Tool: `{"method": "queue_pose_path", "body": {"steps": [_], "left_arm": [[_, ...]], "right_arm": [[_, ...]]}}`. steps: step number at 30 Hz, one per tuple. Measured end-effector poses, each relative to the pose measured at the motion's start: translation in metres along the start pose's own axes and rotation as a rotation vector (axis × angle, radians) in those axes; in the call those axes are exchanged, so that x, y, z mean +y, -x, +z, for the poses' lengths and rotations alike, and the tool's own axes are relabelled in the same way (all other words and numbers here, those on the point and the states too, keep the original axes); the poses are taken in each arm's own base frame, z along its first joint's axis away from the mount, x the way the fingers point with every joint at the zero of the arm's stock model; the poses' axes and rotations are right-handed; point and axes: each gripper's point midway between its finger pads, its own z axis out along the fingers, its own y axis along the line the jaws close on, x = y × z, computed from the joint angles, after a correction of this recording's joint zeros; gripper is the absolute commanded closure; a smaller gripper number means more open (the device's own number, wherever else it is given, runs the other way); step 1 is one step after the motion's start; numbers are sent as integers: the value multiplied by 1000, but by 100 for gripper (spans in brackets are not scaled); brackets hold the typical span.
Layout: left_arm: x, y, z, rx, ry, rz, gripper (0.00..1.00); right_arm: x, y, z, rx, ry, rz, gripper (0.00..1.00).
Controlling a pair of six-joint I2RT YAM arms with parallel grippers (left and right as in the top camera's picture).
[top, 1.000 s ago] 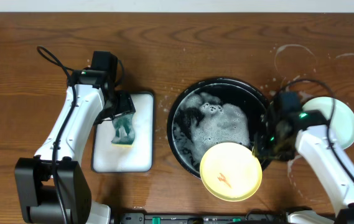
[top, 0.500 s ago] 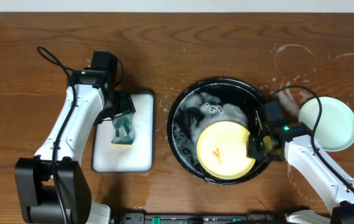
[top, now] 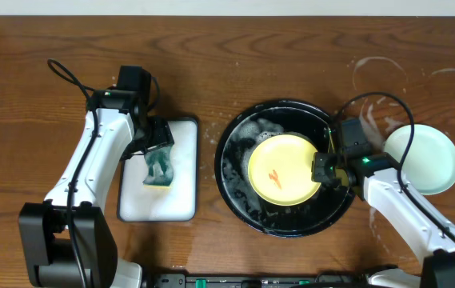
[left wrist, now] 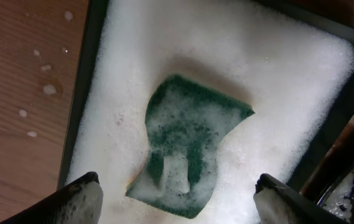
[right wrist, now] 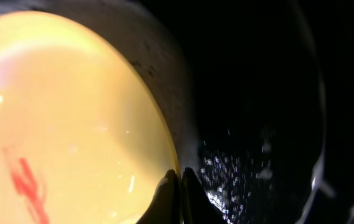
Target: Clean dirty plates on tray and stack at the side
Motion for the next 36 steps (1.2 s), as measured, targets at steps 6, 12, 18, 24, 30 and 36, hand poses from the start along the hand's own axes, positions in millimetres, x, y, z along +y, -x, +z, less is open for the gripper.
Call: {"method": "queue_pose_path", "body": {"steps": [6, 12, 18, 24, 30, 36], "left_arm": [[0, 0, 0, 0, 0, 0, 19], [0, 0, 0, 0, 0, 0, 19], [-1, 2, 0, -6, -3, -4, 20], [-1, 1, 0, -6, -2, -23, 20], [-1, 1, 0, -5, -3, -24, 19], [-2, 5, 0, -22, -10, -25, 20]], "right_arm": [[-1, 0, 9, 12, -5, -7, 61], [8, 27, 3, -77, 24, -274, 57], [-3, 38, 9, -89, 15, -359, 67], [-2, 19, 35, 17, 80, -385, 79], [1, 15, 35, 37, 114, -390, 99], [-4, 19, 34, 33, 88, -252, 99]]}}
